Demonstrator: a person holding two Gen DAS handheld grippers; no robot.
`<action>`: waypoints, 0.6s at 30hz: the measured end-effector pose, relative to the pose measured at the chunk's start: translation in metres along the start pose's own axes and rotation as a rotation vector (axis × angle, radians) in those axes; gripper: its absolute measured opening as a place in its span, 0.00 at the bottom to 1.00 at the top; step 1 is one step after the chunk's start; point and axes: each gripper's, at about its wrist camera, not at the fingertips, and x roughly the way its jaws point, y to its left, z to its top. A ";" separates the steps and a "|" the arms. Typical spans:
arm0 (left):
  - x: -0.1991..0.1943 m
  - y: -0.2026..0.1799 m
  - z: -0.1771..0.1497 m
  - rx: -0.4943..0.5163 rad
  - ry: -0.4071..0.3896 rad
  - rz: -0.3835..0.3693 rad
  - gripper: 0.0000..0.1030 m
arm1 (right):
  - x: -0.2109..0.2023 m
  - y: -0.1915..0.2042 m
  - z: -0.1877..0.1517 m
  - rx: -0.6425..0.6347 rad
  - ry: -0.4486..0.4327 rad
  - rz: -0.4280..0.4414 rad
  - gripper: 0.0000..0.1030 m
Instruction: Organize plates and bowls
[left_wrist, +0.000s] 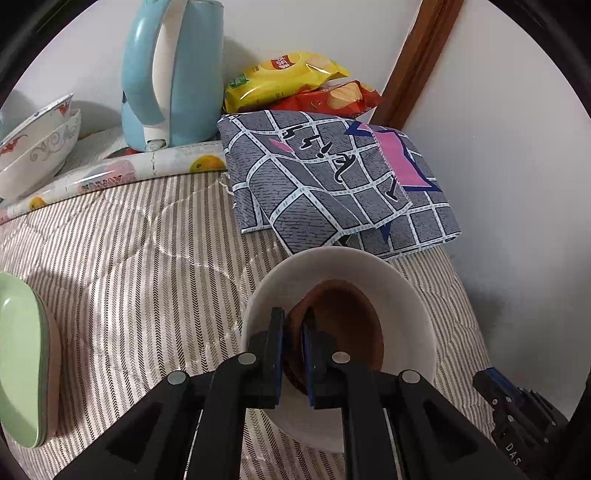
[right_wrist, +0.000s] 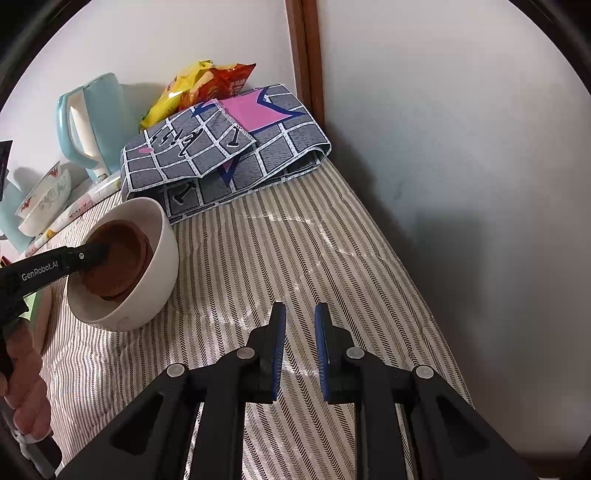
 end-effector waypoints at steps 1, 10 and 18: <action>0.000 0.000 0.000 0.003 0.006 -0.003 0.10 | 0.000 0.000 0.000 0.000 0.000 0.001 0.15; -0.014 -0.003 0.000 0.034 0.003 -0.031 0.21 | -0.006 0.014 0.008 -0.030 -0.012 0.015 0.15; -0.033 0.012 0.003 0.015 -0.033 0.011 0.21 | -0.014 0.037 0.023 -0.074 -0.049 0.067 0.15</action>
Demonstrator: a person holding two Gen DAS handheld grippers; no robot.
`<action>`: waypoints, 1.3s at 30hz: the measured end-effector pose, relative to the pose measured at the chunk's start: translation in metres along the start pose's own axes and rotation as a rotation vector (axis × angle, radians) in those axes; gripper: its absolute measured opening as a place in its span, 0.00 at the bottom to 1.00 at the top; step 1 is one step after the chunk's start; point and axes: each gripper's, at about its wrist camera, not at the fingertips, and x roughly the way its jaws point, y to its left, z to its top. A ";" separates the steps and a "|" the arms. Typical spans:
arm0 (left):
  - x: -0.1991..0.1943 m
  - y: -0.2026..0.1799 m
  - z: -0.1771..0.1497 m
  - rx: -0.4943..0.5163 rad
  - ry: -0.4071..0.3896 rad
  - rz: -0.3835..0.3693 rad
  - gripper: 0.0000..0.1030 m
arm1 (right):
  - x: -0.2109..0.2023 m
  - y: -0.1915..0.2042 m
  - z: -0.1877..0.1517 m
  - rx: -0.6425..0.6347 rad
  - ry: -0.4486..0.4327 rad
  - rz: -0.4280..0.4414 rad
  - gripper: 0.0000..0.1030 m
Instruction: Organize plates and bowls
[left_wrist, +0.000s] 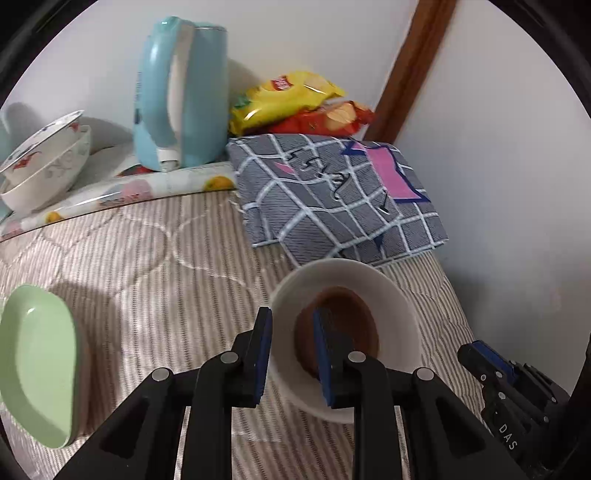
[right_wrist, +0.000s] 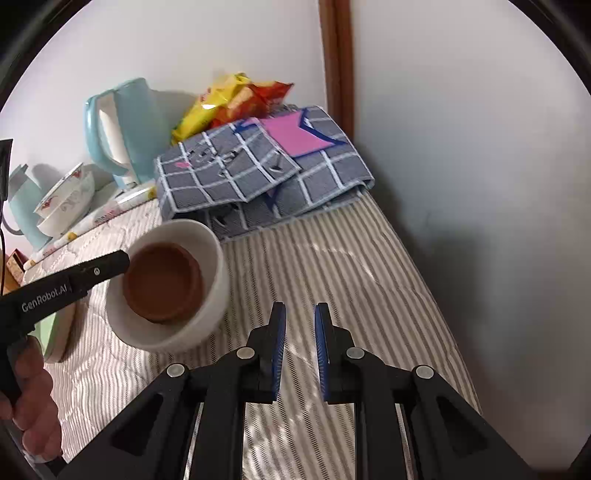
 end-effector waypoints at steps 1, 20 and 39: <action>-0.001 0.003 0.000 -0.005 0.002 0.006 0.21 | 0.001 0.003 0.002 -0.010 0.000 0.009 0.15; 0.023 0.019 -0.005 -0.043 0.080 -0.005 0.21 | 0.031 0.037 0.024 -0.053 0.071 0.090 0.24; 0.048 0.017 -0.003 -0.026 0.098 0.019 0.26 | 0.068 0.047 0.019 -0.100 0.158 0.029 0.39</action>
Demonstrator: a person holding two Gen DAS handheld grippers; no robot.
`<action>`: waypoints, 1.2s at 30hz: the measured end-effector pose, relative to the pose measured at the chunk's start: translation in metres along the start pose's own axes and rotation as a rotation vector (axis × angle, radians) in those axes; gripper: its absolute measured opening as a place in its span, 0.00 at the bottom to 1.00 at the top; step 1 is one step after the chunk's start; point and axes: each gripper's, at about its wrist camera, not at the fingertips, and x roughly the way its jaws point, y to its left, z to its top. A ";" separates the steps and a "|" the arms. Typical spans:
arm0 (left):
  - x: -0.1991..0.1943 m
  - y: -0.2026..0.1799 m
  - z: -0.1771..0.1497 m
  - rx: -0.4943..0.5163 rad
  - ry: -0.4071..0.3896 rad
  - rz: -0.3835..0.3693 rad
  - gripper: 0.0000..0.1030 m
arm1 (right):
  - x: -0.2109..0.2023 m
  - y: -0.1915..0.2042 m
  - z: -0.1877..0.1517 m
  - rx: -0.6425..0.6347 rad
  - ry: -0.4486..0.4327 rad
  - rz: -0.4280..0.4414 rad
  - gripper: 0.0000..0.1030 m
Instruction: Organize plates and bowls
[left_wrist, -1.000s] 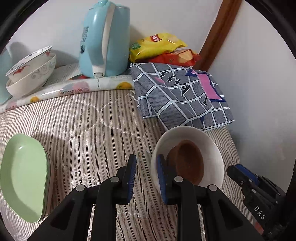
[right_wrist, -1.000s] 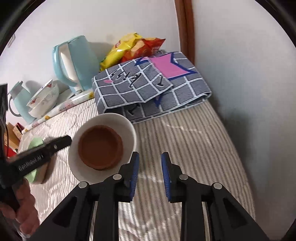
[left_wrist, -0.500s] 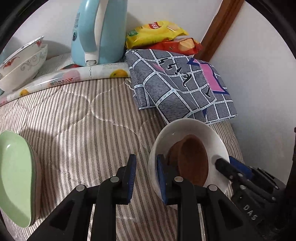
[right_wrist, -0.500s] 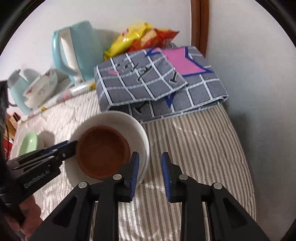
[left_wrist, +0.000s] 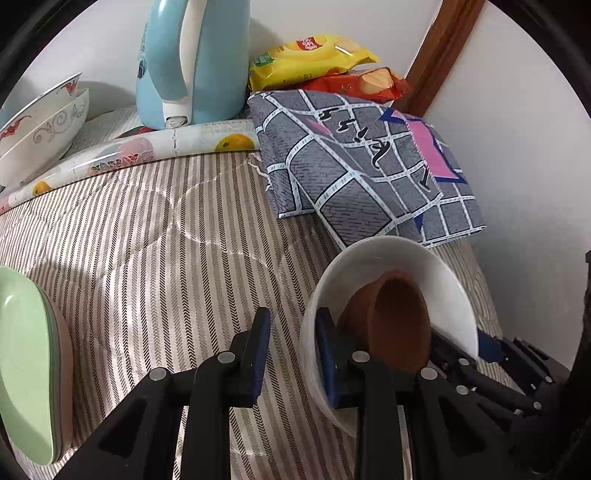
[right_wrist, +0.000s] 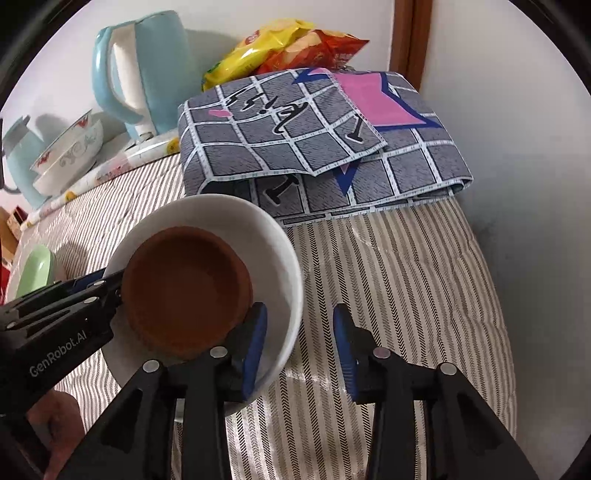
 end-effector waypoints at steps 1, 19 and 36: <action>0.002 0.000 0.000 0.001 0.008 0.004 0.26 | 0.000 0.000 0.000 0.002 -0.001 -0.001 0.39; -0.022 0.010 0.003 -0.029 -0.046 -0.074 0.28 | 0.001 -0.009 -0.003 0.029 -0.005 -0.004 0.53; 0.005 0.001 0.000 0.017 0.013 -0.008 0.28 | 0.001 -0.006 -0.003 0.036 -0.008 -0.002 0.53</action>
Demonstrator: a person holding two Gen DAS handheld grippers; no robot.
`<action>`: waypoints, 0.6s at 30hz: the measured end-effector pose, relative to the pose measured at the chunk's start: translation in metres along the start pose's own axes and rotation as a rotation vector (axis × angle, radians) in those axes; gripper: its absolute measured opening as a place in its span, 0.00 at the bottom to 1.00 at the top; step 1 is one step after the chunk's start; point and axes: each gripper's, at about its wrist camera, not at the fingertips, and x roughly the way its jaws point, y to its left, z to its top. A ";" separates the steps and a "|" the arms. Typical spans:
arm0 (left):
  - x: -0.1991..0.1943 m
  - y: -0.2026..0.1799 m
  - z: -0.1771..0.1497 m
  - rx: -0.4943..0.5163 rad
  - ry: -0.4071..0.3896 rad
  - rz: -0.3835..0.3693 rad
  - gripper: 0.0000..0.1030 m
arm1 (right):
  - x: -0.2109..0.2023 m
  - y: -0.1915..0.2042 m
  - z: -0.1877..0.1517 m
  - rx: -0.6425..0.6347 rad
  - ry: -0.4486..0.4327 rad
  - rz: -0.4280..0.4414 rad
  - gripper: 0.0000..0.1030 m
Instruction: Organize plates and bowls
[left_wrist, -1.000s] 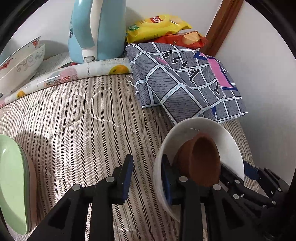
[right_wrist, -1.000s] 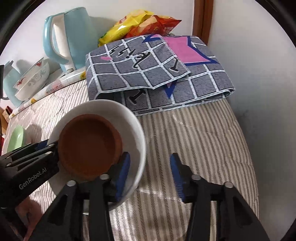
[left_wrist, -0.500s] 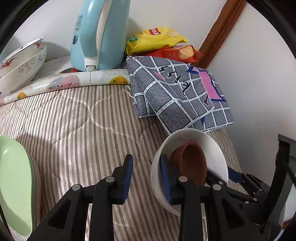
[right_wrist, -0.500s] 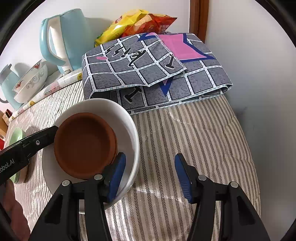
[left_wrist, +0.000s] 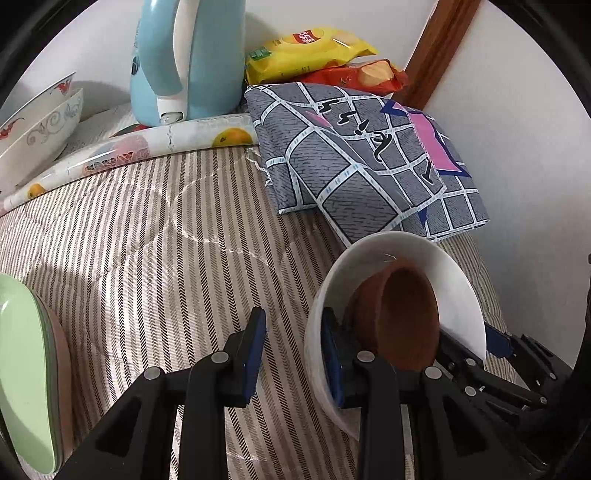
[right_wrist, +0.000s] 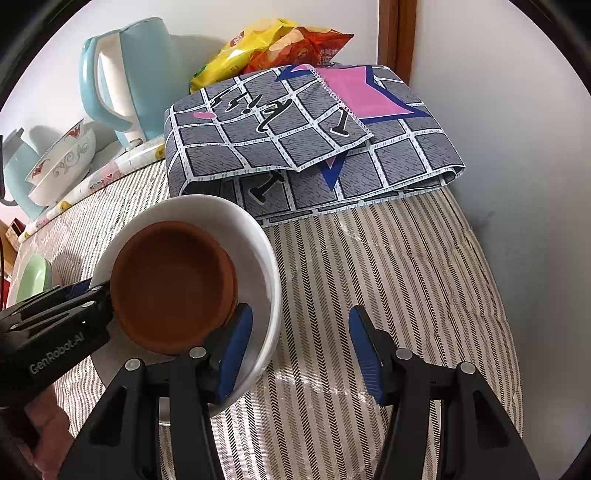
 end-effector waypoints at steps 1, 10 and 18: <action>0.000 0.000 0.001 0.001 0.002 0.001 0.28 | 0.000 0.000 0.000 0.001 0.001 0.001 0.53; 0.001 -0.002 0.004 0.060 0.047 0.014 0.35 | 0.002 0.001 0.002 0.000 0.036 -0.016 0.53; 0.003 0.003 0.002 0.048 0.081 -0.008 0.42 | 0.000 0.001 0.003 -0.021 0.040 -0.029 0.53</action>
